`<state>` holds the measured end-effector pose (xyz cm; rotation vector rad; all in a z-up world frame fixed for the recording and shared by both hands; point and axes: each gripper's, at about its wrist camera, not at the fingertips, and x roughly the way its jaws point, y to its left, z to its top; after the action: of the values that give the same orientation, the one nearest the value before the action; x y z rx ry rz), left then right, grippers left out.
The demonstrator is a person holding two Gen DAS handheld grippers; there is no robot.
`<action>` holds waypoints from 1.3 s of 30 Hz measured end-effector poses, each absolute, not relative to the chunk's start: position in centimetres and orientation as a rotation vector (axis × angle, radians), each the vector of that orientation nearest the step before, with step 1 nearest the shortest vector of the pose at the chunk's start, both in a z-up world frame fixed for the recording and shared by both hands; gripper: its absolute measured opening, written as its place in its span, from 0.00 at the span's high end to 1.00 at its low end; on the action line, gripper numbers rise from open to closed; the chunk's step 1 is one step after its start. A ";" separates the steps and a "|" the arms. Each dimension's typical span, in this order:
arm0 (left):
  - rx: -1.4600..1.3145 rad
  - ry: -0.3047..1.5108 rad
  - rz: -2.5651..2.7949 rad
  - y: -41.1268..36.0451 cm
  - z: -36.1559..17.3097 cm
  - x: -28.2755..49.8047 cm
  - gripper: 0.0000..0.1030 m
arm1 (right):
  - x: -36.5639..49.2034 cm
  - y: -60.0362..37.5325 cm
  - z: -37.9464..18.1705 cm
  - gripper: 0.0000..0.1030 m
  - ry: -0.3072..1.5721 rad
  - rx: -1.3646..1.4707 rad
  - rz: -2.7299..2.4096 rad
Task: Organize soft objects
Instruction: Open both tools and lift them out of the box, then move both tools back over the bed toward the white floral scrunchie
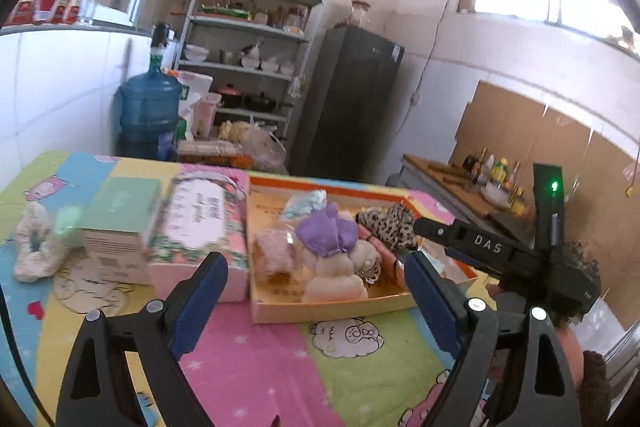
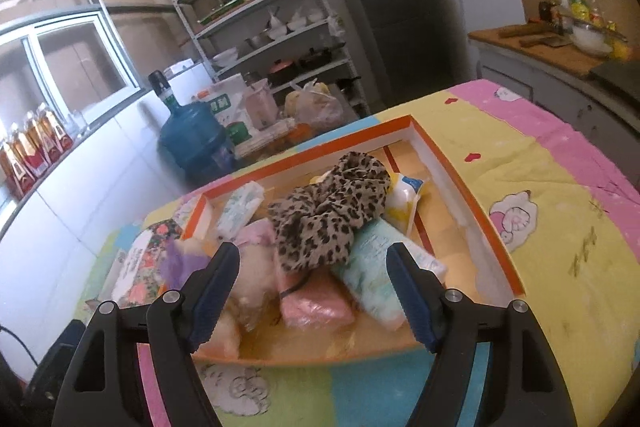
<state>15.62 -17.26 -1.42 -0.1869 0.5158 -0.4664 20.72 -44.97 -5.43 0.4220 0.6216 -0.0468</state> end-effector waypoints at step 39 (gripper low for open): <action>-0.338 0.319 -0.172 10.3 -2.1 7.9 0.13 | 14.5 -16.4 -0.7 0.25 0.567 0.221 0.156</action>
<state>7.90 10.32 -2.10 -0.3377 0.3191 -0.1717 14.54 -16.45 -0.74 0.2206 0.5669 0.1556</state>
